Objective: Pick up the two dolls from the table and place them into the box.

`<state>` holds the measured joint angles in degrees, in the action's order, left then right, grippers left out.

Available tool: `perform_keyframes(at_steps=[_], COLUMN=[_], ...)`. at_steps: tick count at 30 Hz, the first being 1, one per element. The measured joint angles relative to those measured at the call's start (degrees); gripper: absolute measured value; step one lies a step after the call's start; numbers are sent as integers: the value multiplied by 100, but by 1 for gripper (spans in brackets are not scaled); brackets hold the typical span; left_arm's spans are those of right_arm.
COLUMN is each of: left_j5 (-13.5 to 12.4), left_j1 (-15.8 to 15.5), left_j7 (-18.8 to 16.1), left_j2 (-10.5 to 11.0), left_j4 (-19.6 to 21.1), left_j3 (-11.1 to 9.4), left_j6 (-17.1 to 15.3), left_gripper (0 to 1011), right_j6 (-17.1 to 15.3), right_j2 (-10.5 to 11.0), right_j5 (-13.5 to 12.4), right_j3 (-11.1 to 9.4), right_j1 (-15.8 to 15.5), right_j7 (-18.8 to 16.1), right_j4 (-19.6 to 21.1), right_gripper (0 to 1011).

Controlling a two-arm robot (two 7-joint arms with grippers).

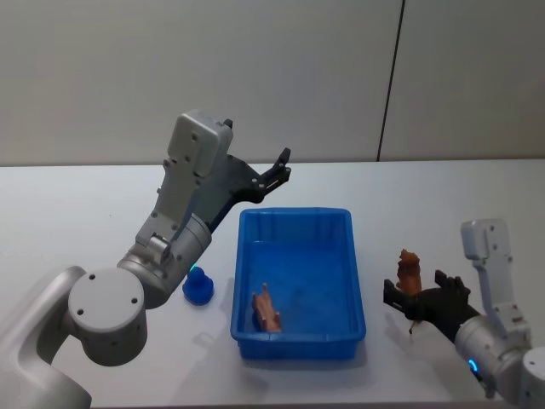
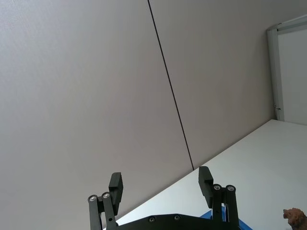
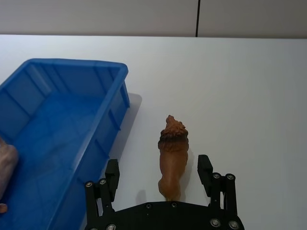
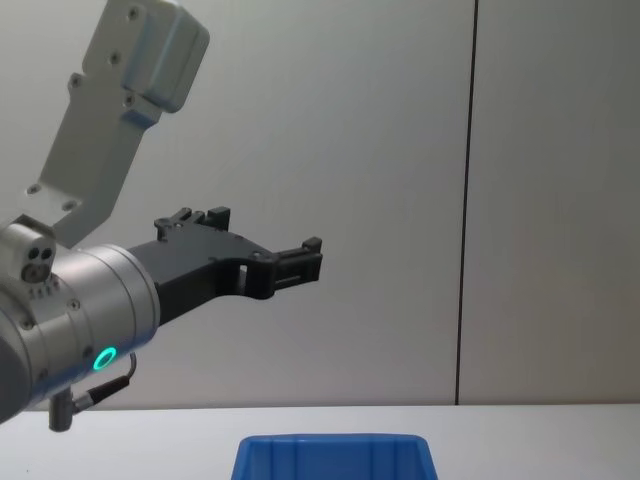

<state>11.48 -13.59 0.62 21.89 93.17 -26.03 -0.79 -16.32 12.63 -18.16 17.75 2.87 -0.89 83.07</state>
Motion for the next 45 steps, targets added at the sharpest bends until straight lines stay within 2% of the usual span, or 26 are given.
perform_keyframes(at_steps=[12, 20, 23, 24, 27, 33, 35, 45], left_j5=[0, 0, 0, 0, 0, 0, 0, 0], left_j1=[0, 0, 0, 0, 0, 0, 0, 0], left_j7=[0, 0, 0, 0, 0, 0, 0, 0], left_j2=[0, 0, 0, 0, 0, 0, 0, 0], left_j4=[0, 0, 0, 0, 0, 0, 0, 0], left_j3=[0, 0, 0, 0, 0, 0, 0, 0], left_j6=[0, 0, 0, 0, 0, 0, 0, 0], left_gripper=[1001, 1001, 1001, 1001, 1001, 1001, 1001, 1001], right_j6=[-156, -251, -267, -271, -272, -195, -109, 258], right_j2=[-219, -340, -362, -377, -395, -408, -407, -381], right_j5=[121, 159, 172, 179, 205, 291, 362, 619], right_j3=[66, 81, 83, 84, 86, 95, 104, 129], right_j1=[257, 420, 450, 468, 490, 502, 500, 464], right_j7=[115, 178, 186, 190, 193, 191, 174, 13], right_j4=[-512, -810, -861, -885, -907, -883, -823, -578], right_gripper=[995, 807, 707, 644, 588, 367, 333, 333])
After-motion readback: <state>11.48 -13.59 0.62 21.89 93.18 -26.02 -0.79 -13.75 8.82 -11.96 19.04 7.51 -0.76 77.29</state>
